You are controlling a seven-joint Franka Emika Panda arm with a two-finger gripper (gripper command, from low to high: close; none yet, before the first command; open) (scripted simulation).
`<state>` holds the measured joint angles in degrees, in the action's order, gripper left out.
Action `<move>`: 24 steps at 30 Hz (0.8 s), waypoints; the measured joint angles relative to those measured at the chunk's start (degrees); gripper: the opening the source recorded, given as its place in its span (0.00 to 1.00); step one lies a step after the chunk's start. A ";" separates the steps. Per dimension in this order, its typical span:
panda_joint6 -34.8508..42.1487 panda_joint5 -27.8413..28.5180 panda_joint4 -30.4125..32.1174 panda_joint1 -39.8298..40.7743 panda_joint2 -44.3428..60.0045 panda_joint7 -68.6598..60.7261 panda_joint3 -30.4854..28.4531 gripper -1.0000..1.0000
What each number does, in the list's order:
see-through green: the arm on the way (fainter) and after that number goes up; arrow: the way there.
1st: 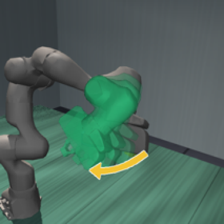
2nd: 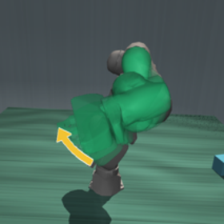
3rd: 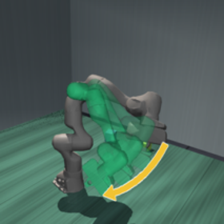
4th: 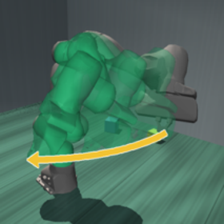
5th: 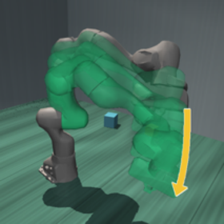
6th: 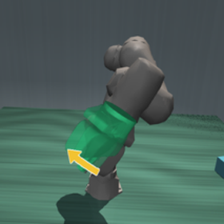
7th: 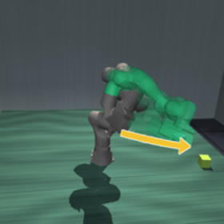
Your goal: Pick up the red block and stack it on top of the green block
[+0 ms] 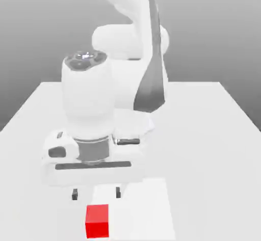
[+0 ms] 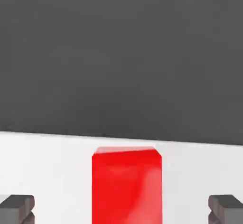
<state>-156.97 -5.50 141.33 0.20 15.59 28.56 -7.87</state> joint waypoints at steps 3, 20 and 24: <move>-4.79 -1.80 -0.85 1.26 5.90 -1.39 1.59 0.00; 4.32 8.32 5.08 4.61 -9.83 -10.95 -4.43 0.00; 5.21 13.03 8.93 10.63 -15.00 -22.20 -6.86 0.00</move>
<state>-151.76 7.52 150.26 10.82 0.59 6.37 -14.73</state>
